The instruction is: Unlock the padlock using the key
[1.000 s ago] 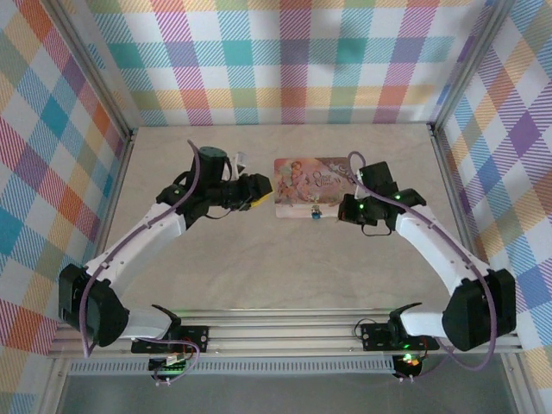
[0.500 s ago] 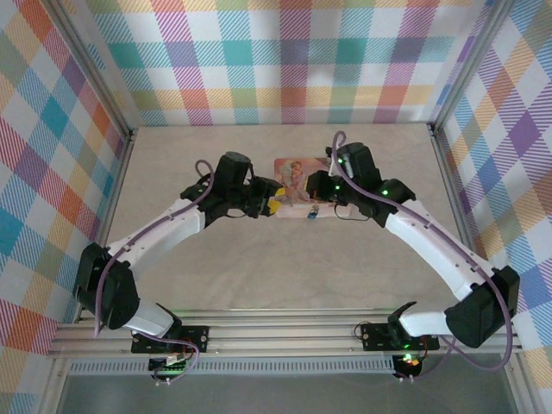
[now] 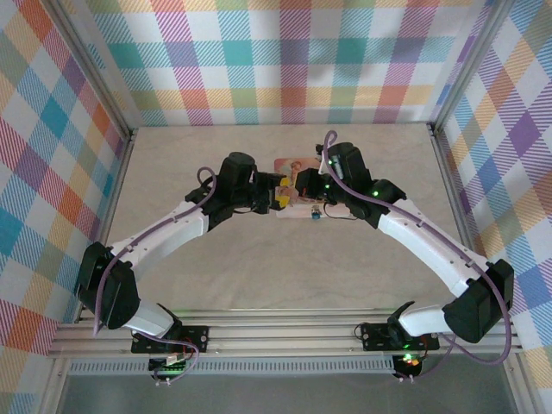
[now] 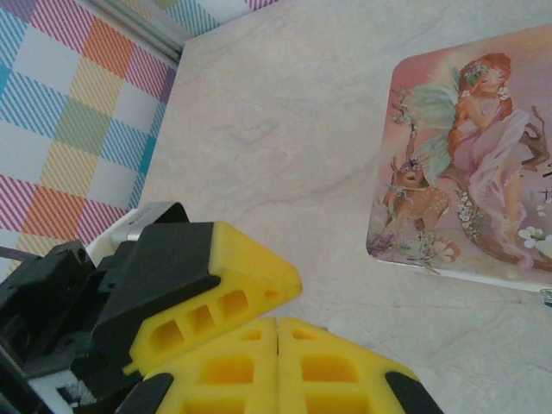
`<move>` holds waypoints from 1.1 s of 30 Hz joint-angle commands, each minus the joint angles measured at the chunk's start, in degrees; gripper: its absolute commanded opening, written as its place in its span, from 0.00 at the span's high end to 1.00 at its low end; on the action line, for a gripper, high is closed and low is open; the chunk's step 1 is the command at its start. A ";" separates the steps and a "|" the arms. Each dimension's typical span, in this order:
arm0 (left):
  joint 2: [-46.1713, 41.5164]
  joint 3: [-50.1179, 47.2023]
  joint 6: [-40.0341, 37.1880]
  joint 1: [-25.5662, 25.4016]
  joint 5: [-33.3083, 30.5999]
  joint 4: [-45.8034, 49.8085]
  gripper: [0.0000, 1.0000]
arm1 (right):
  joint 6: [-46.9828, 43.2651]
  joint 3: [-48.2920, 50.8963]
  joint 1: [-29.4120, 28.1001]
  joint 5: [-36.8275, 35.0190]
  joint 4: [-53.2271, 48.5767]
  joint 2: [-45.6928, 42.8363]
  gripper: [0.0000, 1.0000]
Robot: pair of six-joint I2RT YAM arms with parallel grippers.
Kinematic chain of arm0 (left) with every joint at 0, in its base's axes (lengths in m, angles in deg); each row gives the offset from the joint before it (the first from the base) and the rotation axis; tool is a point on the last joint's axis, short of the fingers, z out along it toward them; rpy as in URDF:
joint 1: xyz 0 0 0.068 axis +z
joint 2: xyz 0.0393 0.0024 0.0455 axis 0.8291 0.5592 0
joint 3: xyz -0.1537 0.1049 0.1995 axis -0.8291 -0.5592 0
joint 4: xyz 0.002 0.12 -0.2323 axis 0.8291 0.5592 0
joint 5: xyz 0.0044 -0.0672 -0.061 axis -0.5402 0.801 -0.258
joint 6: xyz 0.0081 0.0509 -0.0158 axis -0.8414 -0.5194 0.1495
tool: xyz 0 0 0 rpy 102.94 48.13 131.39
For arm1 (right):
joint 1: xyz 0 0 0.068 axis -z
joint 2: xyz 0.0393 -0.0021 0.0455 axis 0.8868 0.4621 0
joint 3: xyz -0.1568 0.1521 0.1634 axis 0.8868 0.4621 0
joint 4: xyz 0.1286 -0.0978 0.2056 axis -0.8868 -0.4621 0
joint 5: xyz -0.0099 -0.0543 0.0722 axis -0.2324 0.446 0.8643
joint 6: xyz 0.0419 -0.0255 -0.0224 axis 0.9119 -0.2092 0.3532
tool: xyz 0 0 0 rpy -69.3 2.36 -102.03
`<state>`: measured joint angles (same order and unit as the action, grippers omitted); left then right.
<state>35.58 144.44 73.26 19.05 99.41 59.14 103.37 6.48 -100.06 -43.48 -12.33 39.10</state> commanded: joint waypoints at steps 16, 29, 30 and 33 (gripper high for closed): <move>4.55 2.81 5.13 -2.00 2.55 -7.63 0.74 | 0.36 0.59 -0.56 -0.59 2.94 -0.52 1.00; 3.28 0.78 6.91 -1.68 2.40 -10.51 0.78 | 1.18 2.10 -0.65 -1.41 2.89 -1.75 1.00; 3.10 0.78 6.73 -1.63 2.61 -10.21 0.75 | 1.30 2.27 -0.65 -1.58 2.94 -1.89 1.00; 2.93 1.04 6.55 -1.68 3.42 -9.59 0.71 | 1.70 2.80 -0.65 -1.91 3.45 -2.06 1.00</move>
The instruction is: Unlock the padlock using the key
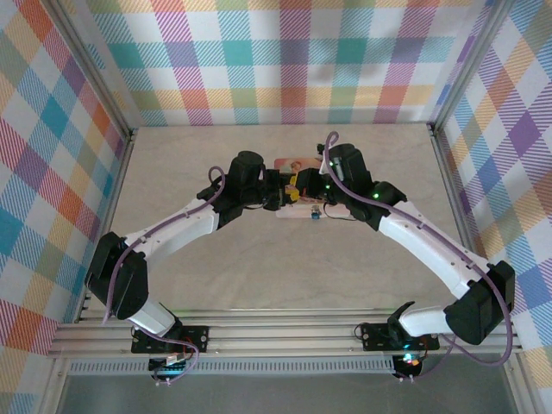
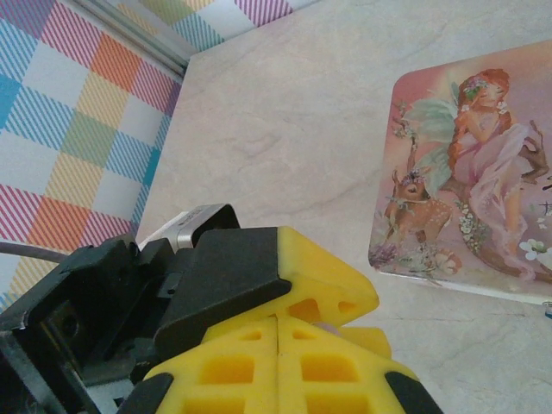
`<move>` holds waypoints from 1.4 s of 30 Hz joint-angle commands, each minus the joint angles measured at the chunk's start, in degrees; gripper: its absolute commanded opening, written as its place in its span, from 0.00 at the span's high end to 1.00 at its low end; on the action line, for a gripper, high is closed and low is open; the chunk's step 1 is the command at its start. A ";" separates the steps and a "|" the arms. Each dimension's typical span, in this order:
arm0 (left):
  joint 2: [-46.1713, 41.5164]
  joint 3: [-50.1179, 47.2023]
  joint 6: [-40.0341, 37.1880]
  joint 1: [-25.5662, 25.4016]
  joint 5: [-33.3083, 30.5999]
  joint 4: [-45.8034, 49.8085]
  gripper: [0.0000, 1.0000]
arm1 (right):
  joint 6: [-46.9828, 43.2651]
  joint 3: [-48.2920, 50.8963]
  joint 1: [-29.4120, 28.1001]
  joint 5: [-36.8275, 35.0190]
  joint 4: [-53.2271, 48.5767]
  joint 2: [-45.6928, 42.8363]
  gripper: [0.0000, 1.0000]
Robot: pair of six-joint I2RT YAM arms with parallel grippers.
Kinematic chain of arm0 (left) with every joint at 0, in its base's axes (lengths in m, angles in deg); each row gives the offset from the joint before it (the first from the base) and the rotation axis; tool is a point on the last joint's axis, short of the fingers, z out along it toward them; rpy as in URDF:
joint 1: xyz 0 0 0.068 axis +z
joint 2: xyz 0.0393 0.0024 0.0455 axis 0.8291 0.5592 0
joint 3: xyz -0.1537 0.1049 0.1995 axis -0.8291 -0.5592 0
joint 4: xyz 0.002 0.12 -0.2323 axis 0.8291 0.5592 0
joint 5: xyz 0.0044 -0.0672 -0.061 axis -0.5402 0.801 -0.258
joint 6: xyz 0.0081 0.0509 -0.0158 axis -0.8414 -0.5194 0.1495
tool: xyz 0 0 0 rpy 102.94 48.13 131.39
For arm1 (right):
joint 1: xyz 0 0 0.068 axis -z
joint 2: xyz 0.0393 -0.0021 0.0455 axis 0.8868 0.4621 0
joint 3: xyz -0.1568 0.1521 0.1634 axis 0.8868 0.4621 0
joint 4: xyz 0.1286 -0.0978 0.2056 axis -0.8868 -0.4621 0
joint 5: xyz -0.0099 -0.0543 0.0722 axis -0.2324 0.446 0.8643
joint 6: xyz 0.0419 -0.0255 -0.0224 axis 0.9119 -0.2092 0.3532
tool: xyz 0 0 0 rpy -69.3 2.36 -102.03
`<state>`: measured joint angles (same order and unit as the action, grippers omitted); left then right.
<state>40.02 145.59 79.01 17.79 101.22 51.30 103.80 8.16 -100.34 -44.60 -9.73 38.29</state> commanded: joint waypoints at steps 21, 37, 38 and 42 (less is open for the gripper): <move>-4.03 -0.32 0.01 -0.38 2.47 0.19 0.69 | 1.95 2.27 -0.58 -1.52 2.23 -1.58 1.00; -4.88 0.52 -29.85 6.94 7.09 -1.75 1.00 | 0.63 2.01 -0.59 -1.03 -2.23 -7.19 0.72; -5.22 1.33 -34.49 7.77 8.14 -1.34 1.00 | 1.43 1.36 -0.35 -1.74 -4.08 -8.09 0.70; -7.30 3.77 -51.74 11.02 12.73 0.87 1.00 | 4.83 -1.57 2.92 -0.21 -10.37 -10.45 0.68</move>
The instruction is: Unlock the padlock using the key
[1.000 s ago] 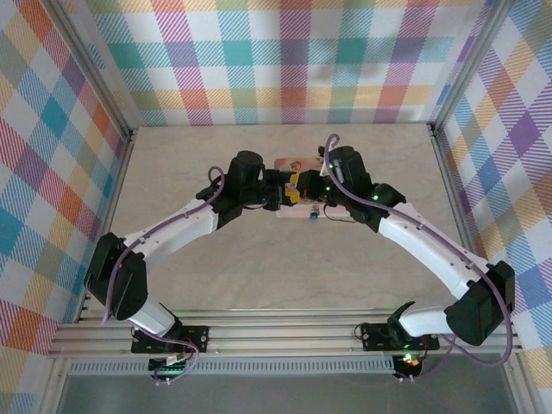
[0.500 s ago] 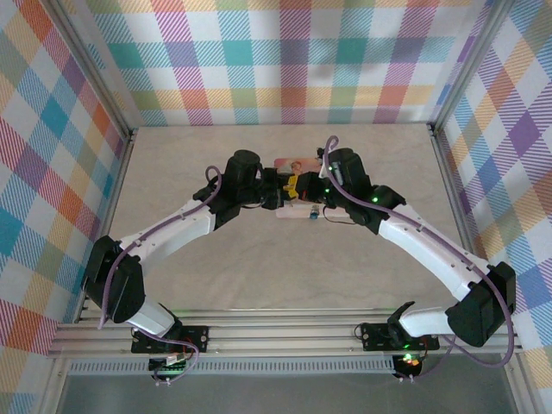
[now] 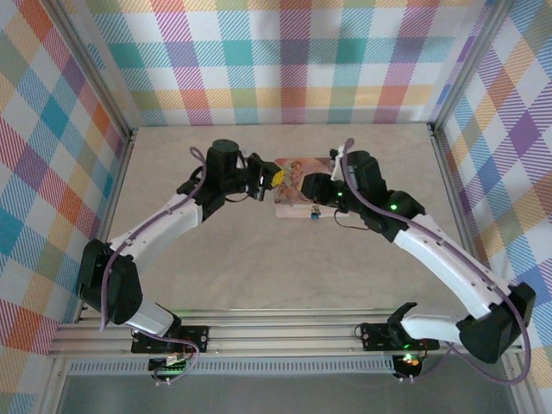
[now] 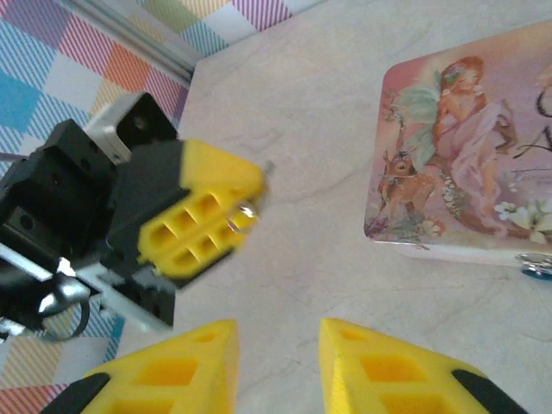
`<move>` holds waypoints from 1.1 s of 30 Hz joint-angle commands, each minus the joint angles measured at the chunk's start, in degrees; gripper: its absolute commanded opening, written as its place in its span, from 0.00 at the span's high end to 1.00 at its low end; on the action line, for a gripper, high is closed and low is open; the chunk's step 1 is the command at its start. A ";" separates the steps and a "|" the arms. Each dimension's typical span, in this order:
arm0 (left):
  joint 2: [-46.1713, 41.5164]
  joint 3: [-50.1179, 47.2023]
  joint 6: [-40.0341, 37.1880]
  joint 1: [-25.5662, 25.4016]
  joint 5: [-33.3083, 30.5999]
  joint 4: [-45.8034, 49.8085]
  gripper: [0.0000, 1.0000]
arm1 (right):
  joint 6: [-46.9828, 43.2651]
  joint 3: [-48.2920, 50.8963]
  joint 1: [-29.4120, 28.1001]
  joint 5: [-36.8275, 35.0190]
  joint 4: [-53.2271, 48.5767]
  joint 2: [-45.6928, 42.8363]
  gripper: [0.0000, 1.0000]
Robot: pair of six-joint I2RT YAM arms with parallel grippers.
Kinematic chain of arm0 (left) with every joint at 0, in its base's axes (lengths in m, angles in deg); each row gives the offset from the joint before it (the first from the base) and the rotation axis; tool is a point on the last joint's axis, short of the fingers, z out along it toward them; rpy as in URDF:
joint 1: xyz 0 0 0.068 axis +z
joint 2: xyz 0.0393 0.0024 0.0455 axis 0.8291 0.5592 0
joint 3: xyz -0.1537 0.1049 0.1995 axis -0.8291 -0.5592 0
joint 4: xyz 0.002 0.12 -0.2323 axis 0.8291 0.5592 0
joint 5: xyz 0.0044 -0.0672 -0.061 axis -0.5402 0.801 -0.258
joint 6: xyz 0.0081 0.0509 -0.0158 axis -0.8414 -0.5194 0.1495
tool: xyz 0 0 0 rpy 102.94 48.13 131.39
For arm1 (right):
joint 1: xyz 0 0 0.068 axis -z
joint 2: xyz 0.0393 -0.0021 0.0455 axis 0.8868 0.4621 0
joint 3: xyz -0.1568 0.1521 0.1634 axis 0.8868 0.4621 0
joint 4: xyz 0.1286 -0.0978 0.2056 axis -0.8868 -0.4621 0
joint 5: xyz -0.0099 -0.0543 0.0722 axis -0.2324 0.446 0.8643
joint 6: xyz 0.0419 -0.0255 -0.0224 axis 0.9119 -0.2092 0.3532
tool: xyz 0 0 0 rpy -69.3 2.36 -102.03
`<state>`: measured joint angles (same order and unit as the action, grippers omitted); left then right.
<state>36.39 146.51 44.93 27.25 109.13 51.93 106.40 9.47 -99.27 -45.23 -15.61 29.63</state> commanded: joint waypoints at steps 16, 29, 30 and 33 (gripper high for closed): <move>-3.74 11.33 -47.39 3.30 29.91 -9.04 1.00 | 4.89 -7.99 4.08 22.77 5.12 -0.63 0.60; -5.82 13.03 -55.58 2.52 31.41 2.89 1.00 | 10.40 -11.17 5.51 28.35 12.62 1.16 0.61; -5.85 13.03 -55.63 2.40 31.38 2.98 1.00 | 10.76 -11.63 5.51 28.96 12.75 1.74 0.61; -6.06 13.02 -55.56 2.07 31.12 3.05 1.00 | 11.39 -12.05 5.51 30.71 13.75 2.77 0.63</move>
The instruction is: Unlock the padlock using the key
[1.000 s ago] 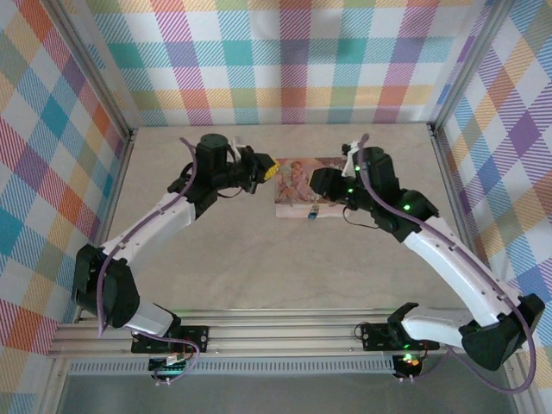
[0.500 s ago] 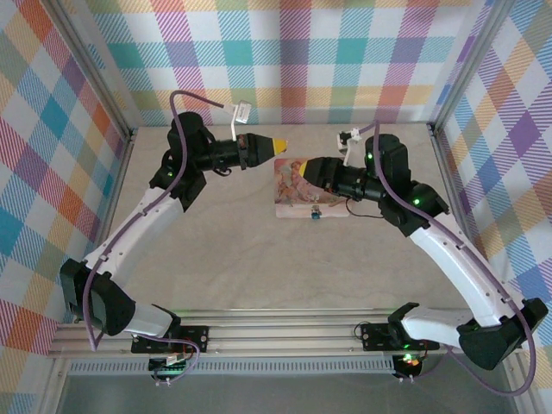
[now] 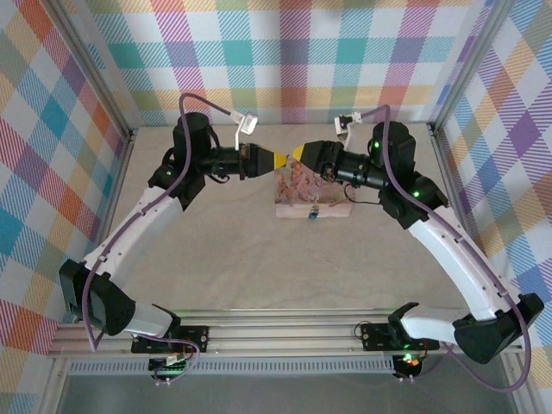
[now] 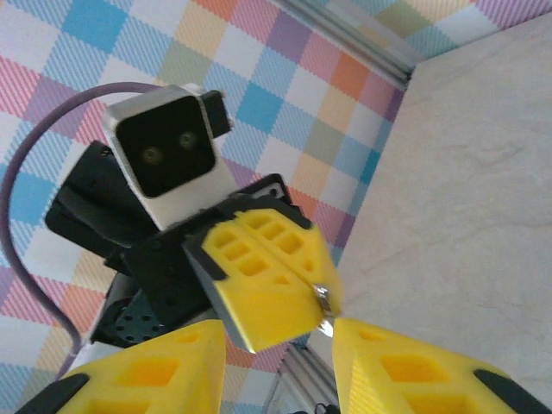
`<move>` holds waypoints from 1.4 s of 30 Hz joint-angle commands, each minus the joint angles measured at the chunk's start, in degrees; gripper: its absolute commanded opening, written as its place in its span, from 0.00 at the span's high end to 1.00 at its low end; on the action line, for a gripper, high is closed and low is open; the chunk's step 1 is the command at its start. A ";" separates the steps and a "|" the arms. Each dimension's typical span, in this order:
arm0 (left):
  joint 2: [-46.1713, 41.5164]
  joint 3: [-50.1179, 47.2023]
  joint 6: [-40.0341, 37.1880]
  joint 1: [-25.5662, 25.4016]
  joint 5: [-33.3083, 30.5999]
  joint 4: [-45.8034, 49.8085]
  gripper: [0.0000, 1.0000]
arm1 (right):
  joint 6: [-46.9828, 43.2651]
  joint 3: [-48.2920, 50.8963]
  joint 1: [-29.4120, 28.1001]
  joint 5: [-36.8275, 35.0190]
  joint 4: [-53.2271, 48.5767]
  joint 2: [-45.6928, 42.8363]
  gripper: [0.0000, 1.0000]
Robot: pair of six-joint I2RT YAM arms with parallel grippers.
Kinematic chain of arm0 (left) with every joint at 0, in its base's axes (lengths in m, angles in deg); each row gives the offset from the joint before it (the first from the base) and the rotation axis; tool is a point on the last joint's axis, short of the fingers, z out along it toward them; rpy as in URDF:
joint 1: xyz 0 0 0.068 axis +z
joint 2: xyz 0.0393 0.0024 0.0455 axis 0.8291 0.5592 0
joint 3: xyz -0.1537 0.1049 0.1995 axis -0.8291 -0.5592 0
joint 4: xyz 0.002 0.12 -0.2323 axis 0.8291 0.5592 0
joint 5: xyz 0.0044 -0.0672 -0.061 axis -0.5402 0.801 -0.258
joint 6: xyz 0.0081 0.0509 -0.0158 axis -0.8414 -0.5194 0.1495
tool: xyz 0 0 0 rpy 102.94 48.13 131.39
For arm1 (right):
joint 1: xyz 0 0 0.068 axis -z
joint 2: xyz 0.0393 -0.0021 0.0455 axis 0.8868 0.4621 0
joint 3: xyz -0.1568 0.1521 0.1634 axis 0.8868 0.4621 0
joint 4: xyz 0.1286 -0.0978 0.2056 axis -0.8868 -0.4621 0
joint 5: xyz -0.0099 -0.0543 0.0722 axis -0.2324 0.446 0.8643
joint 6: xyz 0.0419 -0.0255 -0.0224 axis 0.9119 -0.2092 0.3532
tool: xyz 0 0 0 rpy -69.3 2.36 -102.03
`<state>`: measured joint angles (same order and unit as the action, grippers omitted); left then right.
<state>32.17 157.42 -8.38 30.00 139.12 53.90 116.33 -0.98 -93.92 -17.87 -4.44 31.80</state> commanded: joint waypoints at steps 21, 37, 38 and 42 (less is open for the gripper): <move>-2.43 2.81 -2.00 -3.85 -0.65 1.89 1.00 | -0.41 -1.16 0.15 1.98 -4.04 1.93 0.67; -2.19 2.74 -2.12 -5.82 -1.30 2.64 1.00 | -1.07 1.03 0.23 1.78 -2.64 1.77 0.96; -2.23 2.83 -2.48 -6.03 -1.32 3.16 1.00 | -1.26 1.19 0.24 1.87 -2.36 1.76 0.99; -2.67 3.23 -4.99 -6.26 -3.02 6.50 1.00 | -2.63 2.36 0.35 1.33 -1.56 1.11 1.00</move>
<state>31.65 158.47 -10.63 26.05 134.71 59.30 115.52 -0.15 -93.50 -15.97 -8.09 33.19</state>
